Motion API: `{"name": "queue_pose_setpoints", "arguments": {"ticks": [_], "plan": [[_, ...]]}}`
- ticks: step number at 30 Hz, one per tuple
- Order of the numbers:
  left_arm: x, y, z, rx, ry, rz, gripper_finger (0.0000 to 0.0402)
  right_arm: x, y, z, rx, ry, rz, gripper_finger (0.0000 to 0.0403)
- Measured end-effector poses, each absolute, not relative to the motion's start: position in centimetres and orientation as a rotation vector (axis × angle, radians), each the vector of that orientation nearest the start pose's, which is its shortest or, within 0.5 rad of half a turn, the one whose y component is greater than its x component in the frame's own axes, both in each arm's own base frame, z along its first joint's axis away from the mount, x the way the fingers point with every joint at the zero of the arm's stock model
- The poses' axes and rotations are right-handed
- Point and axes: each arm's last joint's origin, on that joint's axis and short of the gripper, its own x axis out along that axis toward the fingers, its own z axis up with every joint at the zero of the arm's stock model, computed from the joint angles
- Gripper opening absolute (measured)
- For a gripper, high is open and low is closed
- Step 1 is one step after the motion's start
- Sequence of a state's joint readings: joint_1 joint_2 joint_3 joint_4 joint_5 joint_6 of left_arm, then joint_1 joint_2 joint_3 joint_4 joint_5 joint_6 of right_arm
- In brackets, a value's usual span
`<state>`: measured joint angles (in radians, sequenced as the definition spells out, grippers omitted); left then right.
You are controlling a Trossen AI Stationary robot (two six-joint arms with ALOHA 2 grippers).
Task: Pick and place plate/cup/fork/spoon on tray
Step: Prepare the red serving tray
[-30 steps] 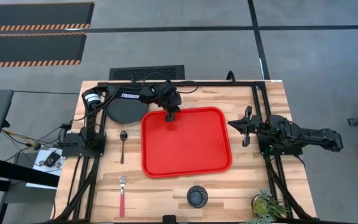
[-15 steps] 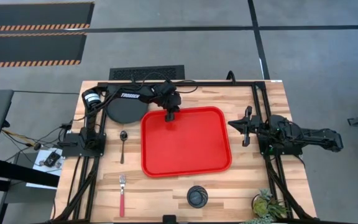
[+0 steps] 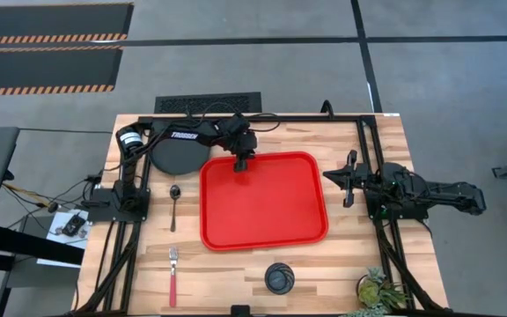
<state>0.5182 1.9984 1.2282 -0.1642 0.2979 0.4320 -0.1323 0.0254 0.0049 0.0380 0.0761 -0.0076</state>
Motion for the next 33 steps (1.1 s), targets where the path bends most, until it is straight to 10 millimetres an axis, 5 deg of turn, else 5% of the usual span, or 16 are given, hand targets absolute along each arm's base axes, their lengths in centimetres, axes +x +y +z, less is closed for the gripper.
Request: {"name": "queue_pose_setpoints", "arguments": {"ticks": [8,13,17,23,33], "plan": [[35.4,18.1,15.8,0.056,0.876,-0.004,0.0107,9.8,-1.5,16.7,-0.008,-0.017,-0.208,0.0038],[35.1,15.0,19.2,0.164,0.766,0.016,0.0074,9.8,-1.5,16.7,-0.008,-0.017,-0.208,0.0038],[33.8,12.4,20.1,0.152,0.606,0.034,0.0035,9.8,-1.5,16.7,-0.008,-0.017,-0.208,0.0038],[30.5,8.8,20.2,0.039,0.407,0.051,0.0004,9.8,-1.5,16.7,-0.008,-0.016,-0.209,0.0038],[25.4,4.9,17.4,-0.142,0.372,0.102,0.0000,9.8,-1.5,16.8,-0.058,-0.022,-0.215,0.0038]]}}
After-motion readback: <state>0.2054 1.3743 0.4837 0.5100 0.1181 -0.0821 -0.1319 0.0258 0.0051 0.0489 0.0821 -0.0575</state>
